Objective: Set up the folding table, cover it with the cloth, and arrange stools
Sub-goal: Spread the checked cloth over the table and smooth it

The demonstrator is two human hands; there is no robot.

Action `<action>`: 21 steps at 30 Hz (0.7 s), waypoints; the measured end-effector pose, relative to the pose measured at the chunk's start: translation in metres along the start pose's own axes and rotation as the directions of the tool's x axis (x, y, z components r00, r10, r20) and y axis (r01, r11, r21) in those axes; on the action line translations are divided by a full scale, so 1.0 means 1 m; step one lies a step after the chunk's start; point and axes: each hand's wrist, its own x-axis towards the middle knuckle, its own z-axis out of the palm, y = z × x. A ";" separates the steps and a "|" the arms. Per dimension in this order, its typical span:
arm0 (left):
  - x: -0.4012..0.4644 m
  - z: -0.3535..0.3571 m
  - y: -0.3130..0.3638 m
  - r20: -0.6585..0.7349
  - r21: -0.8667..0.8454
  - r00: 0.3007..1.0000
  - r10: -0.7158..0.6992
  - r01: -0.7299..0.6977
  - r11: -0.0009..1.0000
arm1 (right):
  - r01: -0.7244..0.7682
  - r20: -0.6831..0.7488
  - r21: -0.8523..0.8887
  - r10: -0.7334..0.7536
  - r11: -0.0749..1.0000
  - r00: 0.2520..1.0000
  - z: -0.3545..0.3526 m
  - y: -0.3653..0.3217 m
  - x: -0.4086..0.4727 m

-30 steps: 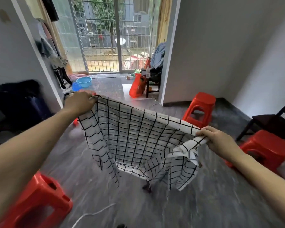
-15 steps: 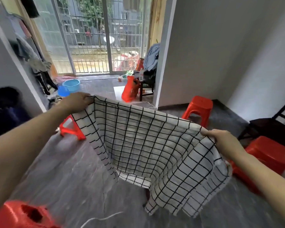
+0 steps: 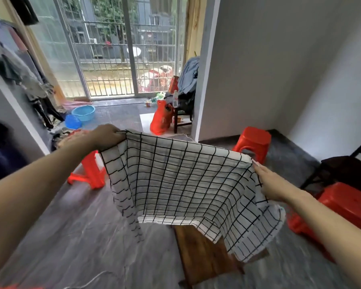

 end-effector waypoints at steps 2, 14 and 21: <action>0.011 0.002 0.023 0.051 0.011 0.999 0.000 -0.001 1.000 | -0.054 0.019 0.000 0.054 0.999 0.998 -0.012 0.008 0.026; 0.076 0.094 0.220 0.164 -0.292 0.984 0.073 -0.022 0.956 | 0.416 -0.129 0.362 -0.398 0.834 0.909 -0.051 -0.103 0.068; 0.084 0.118 0.273 0.408 -0.669 0.906 0.109 0.216 0.712 | 0.339 -0.272 0.521 -0.224 0.784 0.936 -0.031 -0.070 0.102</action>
